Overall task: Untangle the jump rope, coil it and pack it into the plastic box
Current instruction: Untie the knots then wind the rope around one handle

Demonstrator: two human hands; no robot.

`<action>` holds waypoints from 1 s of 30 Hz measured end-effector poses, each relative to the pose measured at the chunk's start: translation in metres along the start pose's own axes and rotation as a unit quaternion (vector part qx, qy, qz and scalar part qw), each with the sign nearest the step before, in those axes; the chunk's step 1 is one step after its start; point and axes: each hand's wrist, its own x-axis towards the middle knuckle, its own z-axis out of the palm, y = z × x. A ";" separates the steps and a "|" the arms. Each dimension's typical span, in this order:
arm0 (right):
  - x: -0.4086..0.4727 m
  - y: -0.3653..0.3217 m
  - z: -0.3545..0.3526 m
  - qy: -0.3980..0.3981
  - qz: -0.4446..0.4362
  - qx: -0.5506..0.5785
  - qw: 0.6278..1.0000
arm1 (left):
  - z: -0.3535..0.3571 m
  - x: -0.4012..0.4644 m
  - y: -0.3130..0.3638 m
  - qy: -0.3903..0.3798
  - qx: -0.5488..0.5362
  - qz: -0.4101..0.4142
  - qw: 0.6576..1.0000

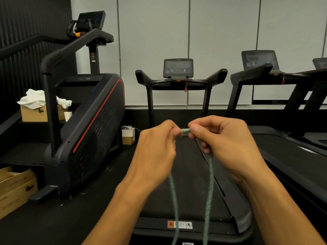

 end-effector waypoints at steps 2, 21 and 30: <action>0.001 -0.004 -0.009 -0.002 0.002 -0.008 1.000 | -0.008 0.004 -0.009 0.042 0.038 -0.020 0.998; -0.004 -0.007 0.005 0.020 -0.055 0.010 0.998 | 0.003 -0.004 0.028 -0.026 -0.127 -0.015 0.991; -0.006 -0.006 -0.006 -0.057 -0.007 -0.016 0.998 | -0.006 0.004 0.013 0.034 0.008 0.042 0.999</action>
